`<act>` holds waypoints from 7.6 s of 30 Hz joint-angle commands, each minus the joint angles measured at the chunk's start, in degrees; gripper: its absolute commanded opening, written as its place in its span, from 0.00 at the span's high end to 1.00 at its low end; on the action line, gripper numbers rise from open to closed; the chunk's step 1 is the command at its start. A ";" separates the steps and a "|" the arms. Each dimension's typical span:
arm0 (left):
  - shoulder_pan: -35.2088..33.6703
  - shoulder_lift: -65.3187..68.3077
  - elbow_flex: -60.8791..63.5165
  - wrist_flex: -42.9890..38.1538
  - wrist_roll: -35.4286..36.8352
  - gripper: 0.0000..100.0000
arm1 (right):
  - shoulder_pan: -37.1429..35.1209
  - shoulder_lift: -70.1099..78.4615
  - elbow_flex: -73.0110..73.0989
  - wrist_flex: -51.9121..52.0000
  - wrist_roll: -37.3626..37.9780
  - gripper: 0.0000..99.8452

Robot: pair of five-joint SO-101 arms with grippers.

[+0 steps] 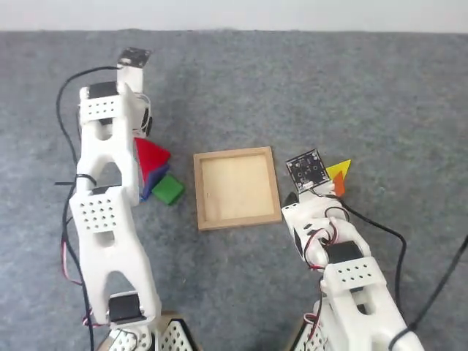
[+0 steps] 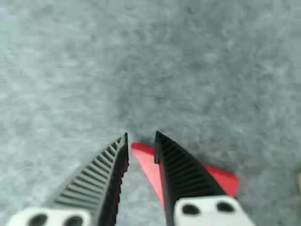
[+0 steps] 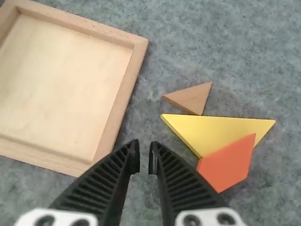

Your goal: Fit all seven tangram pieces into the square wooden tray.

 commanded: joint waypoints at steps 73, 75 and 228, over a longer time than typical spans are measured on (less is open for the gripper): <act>-8.35 -41.23 61.23 -18.90 -85.19 0.73 | 0.66 0.75 -1.93 -1.45 -0.44 0.94; -7.56 -40.53 64.57 -25.14 -85.19 0.73 | 0.66 0.75 -1.93 -1.54 -0.44 0.94; -8.35 -68.31 85.05 -14.15 -1.58 0.99 | 0.92 0.75 -1.85 -1.01 -0.44 0.94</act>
